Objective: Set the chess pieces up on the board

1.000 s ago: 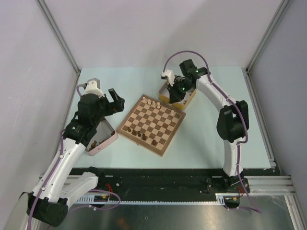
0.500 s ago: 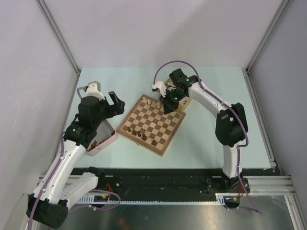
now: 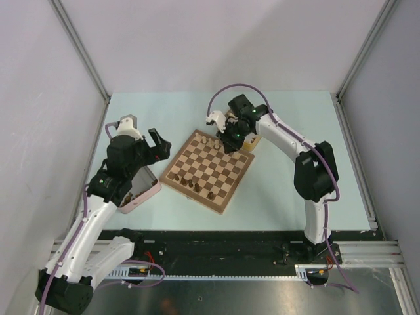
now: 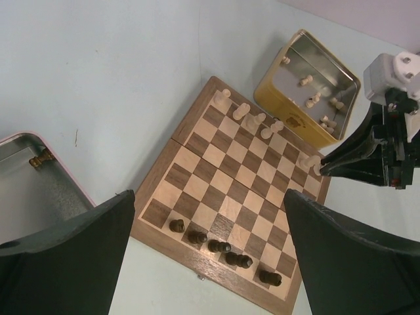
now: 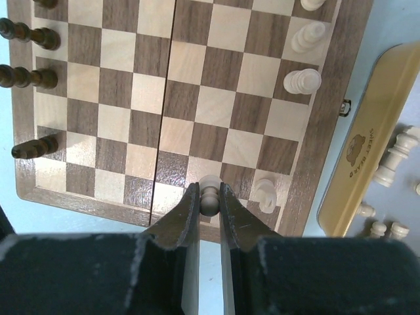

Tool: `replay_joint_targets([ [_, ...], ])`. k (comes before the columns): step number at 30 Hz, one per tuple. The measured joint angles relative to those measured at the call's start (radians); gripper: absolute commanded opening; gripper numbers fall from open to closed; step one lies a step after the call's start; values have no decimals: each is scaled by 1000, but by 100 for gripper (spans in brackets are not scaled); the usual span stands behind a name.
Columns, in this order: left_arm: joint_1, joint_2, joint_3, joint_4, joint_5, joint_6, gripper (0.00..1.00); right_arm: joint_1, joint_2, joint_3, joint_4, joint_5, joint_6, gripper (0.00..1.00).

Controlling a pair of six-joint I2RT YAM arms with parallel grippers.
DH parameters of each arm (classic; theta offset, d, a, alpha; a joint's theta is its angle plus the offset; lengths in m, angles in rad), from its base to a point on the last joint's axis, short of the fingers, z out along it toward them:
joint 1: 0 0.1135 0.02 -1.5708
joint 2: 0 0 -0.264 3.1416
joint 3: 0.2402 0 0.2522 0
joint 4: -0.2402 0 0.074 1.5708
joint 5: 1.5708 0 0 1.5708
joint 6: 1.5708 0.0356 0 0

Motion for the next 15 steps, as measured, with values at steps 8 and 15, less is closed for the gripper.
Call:
replay_joint_targets([
  [8,0,-3,0,0,1,0,100,19,0,-74,-1,64,-15,12],
  [15,2,-3,-2,0,4,0,100,21,-4,-151,17,128,-16,12],
])
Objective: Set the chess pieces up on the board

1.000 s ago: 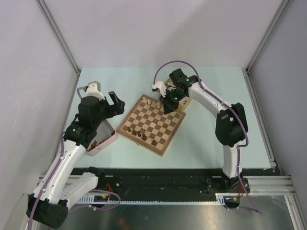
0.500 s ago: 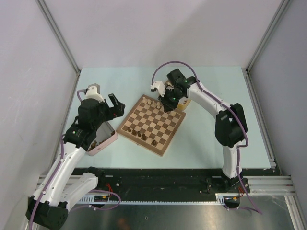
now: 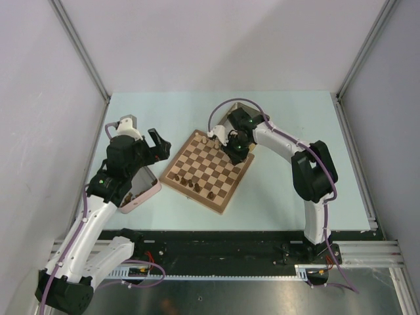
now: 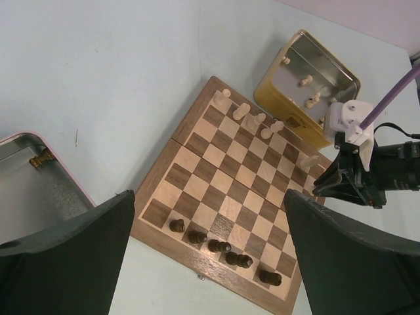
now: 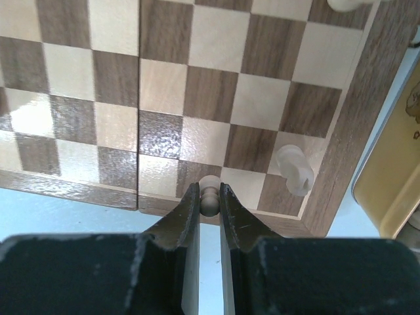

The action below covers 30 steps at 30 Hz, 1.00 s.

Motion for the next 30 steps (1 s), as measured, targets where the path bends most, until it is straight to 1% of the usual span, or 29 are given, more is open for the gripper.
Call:
replay_joint_targets([
  [10,3,0,-1,0,5,0,100,-5,0,-35,51,82,19,13],
  [30,7,16,-2,0,6,1,100,-25,0,-48,66,107,22,15],
])
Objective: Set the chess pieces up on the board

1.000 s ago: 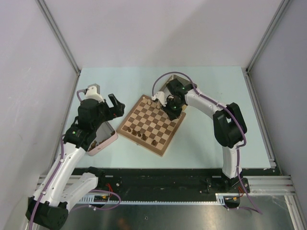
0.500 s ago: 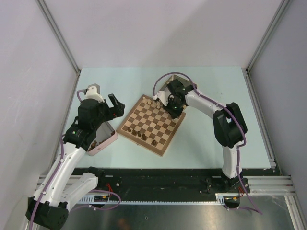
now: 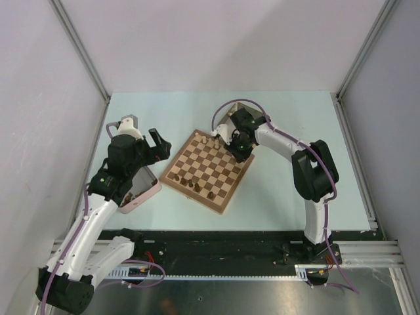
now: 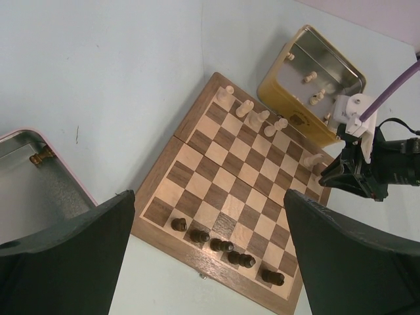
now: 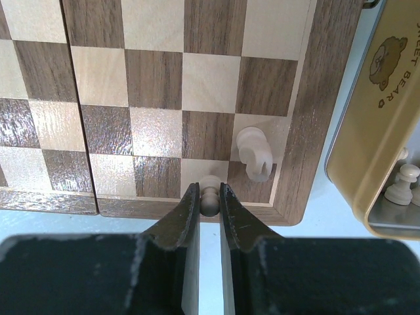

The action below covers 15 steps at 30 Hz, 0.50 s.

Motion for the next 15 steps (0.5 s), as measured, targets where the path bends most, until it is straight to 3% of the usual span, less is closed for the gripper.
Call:
replay_joint_targets([
  [15,3,6,0,0,2,0,100,-7,0,-9,-8,-19,6,20],
])
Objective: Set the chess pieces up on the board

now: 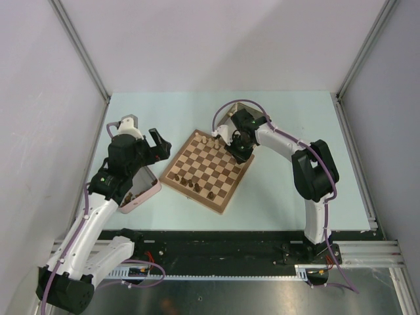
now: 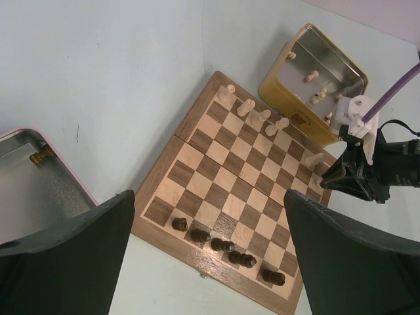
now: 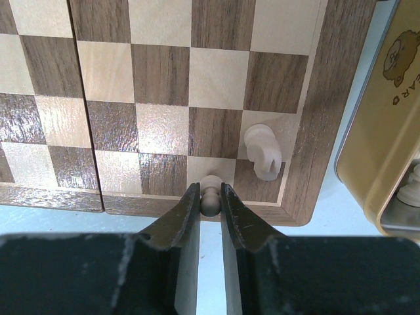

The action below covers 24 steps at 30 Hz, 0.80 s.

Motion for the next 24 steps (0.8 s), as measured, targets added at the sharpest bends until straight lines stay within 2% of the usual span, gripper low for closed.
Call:
replay_joint_targets([
  [13,1,0,0,0,6,0,100,-10,2,0,-5,-15,11,34],
  [24,2,0,0,0,15,0,100,-16,1,0,-17,-42,19,39],
])
